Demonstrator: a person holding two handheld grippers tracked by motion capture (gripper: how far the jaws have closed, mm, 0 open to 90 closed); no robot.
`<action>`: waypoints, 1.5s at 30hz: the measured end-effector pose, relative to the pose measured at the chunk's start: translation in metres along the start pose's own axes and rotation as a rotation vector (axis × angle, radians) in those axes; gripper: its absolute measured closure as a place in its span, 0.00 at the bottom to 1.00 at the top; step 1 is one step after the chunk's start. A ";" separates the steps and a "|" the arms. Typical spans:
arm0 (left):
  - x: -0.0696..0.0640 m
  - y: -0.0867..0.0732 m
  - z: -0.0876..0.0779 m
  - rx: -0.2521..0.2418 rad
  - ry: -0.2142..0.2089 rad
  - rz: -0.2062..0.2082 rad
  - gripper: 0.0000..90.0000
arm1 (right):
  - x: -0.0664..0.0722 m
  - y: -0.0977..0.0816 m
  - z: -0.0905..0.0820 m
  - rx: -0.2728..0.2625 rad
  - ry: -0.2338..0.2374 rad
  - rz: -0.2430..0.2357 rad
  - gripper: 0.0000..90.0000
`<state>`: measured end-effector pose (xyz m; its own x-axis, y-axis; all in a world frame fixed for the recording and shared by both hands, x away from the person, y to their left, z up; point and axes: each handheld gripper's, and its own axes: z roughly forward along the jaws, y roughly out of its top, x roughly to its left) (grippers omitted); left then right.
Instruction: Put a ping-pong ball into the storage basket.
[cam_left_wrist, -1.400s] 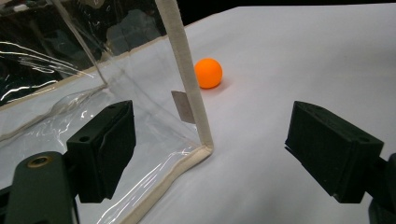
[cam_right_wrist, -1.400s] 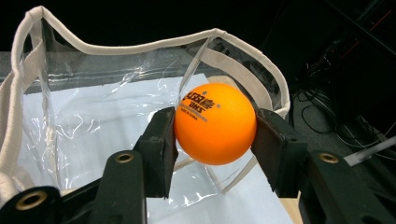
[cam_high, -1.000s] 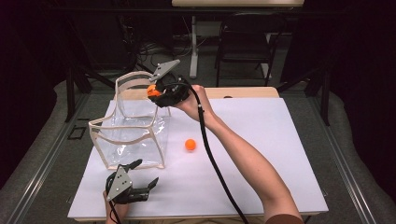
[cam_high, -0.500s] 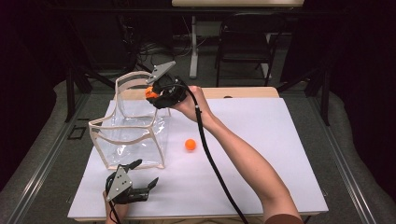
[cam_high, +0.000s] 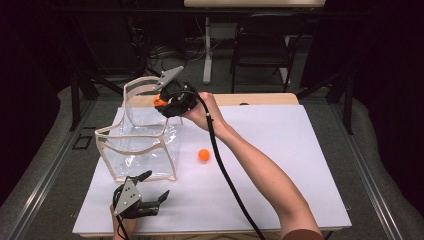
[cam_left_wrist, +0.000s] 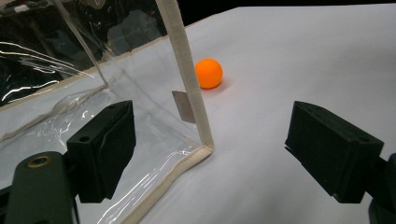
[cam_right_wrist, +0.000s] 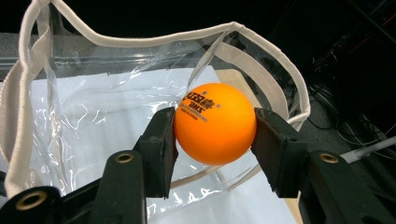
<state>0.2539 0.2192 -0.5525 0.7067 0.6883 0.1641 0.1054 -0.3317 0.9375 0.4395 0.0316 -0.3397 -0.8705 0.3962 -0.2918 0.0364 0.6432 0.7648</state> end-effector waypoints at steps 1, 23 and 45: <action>0.000 0.000 0.000 0.000 0.000 0.000 0.18 | 0.000 0.000 0.000 0.002 0.000 0.000 0.56; 0.000 0.000 0.001 -0.001 -0.001 -0.002 0.18 | 0.004 0.007 0.007 0.034 0.006 -0.019 0.56; 0.000 0.000 0.000 -0.001 0.000 -0.004 0.18 | 0.008 0.008 0.015 0.084 0.022 -0.033 0.56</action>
<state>0.2539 0.2194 -0.5527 0.7066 0.6892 0.1604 0.1073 -0.3284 0.9384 0.4403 0.0490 -0.3445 -0.8825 0.3601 -0.3026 0.0476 0.7084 0.7042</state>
